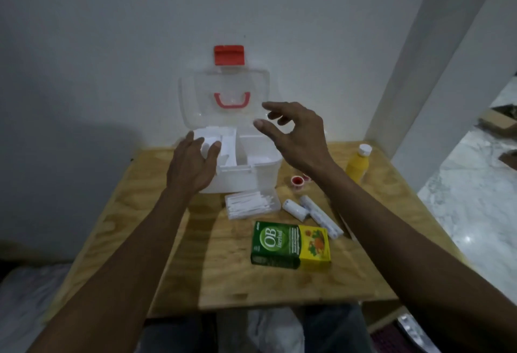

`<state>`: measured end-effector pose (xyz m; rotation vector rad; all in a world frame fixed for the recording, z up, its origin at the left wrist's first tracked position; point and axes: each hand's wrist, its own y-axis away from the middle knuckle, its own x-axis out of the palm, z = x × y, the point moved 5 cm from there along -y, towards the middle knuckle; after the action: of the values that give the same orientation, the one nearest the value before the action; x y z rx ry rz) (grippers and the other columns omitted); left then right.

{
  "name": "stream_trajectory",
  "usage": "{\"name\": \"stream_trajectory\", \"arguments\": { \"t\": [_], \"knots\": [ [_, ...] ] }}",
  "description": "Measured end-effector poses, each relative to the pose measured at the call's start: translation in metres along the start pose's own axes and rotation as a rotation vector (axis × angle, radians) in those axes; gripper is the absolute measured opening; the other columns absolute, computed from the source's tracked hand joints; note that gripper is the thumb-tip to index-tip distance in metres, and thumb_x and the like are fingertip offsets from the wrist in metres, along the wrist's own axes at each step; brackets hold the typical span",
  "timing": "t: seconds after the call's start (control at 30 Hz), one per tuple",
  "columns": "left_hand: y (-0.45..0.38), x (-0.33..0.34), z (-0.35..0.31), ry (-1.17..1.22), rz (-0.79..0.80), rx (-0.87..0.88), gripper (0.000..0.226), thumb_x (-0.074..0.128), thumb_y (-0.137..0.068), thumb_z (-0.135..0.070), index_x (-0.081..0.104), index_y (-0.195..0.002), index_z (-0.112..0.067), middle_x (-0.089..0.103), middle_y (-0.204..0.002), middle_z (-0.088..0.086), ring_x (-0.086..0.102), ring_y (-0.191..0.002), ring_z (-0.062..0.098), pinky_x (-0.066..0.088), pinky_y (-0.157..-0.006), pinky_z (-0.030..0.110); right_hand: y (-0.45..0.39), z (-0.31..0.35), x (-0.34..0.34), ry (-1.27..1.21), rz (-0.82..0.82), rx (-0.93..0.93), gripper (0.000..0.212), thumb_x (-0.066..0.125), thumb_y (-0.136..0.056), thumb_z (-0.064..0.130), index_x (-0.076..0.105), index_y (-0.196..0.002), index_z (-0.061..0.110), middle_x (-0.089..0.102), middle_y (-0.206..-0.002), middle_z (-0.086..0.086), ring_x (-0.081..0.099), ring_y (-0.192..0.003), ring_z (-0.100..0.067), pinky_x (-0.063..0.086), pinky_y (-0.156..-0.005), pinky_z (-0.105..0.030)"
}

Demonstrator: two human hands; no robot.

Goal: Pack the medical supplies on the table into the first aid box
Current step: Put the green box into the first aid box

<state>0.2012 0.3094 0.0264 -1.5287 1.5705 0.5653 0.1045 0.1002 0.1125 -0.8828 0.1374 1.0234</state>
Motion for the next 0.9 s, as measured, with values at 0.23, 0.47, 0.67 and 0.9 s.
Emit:
{"name": "stream_trajectory", "arguments": {
  "t": [0.23, 0.47, 0.67, 0.9],
  "knots": [
    [0.002, -0.002, -0.003, -0.022, 0.005, 0.018, 0.065, 0.037, -0.099, -0.054, 0.048, -0.141, -0.007, 0.028, -0.159, 0.013, 0.027, -0.145, 0.029, 0.021, -0.117, 0.041, 0.106, -0.032, -0.027, -0.042, 0.262, 0.118, 0.051, 0.078, -0.075, 0.050, 0.069, -0.120, 0.029, 0.070, -0.102, 0.013, 0.062, -0.090, -0.001, 0.050, -0.077, -0.017],
    [0.004, -0.004, -0.007, -0.018, -0.003, 0.012, 0.062, 0.039, -0.099, -0.051, 0.050, -0.139, -0.005, 0.030, -0.158, 0.013, 0.028, -0.146, 0.026, 0.021, -0.117, 0.038, 0.164, -0.052, -0.040, -0.046, 0.410, 0.147, 0.064, 0.083, -0.066, 0.054, 0.064, -0.124, 0.033, 0.060, -0.117, 0.026, 0.057, -0.114, -0.001, 0.049, -0.096, -0.028],
    [0.004, -0.005, -0.008, -0.020, -0.001, -0.001, 0.061, 0.039, -0.099, -0.052, 0.052, -0.138, -0.007, 0.028, -0.159, 0.012, 0.029, -0.145, 0.027, 0.021, -0.117, 0.039, 0.172, -0.052, -0.038, -0.049, 0.431, 0.073, 0.054, 0.082, -0.069, 0.054, 0.070, -0.117, 0.032, 0.069, -0.109, 0.018, 0.060, -0.107, -0.005, 0.051, -0.091, -0.033],
    [0.003, -0.004, -0.007, -0.024, 0.003, 0.005, 0.060, 0.038, -0.099, -0.053, 0.055, -0.136, -0.009, 0.028, -0.159, 0.012, 0.029, -0.145, 0.029, 0.023, -0.115, 0.041, 0.168, -0.052, -0.036, -0.069, 0.446, 0.051, 0.055, 0.085, -0.067, 0.050, 0.072, -0.115, 0.027, 0.071, -0.106, 0.017, 0.062, -0.102, -0.004, 0.051, -0.088, -0.030]
  ]
}}
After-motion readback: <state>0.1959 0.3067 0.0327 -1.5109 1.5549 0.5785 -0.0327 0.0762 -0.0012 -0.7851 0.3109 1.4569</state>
